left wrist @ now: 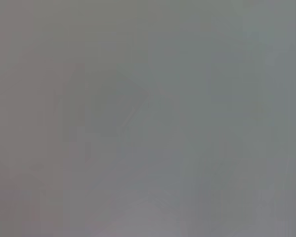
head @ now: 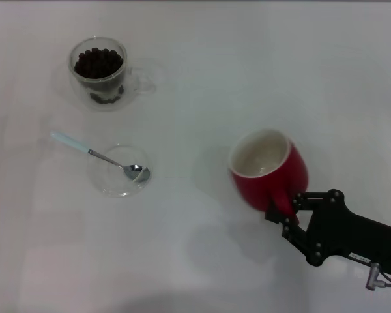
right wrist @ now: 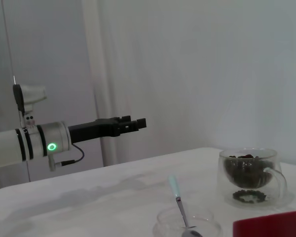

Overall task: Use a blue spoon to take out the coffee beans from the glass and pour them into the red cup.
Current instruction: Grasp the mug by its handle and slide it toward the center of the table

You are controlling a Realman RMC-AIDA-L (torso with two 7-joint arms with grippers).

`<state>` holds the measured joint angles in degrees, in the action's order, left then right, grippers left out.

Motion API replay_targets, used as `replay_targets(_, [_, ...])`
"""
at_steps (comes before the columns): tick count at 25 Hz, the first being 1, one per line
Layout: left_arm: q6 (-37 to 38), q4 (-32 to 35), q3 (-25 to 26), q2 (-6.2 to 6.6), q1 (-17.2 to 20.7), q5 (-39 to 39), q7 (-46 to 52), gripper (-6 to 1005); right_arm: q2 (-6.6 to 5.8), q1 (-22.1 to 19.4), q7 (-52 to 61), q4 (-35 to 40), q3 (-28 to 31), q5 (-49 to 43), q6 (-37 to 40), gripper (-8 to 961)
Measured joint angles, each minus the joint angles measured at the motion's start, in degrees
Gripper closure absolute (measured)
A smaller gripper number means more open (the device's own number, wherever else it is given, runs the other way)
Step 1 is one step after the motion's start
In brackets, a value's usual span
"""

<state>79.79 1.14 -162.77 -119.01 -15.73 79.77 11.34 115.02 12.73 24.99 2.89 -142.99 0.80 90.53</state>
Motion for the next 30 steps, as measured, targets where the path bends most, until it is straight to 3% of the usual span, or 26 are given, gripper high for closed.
replay_targets(30, [0.01,-0.35,0.00,0.01,0.62,0.04,-0.09,122,0.12,0.01,2.30,3.80,-0.51,-1.15,-3.61,800])
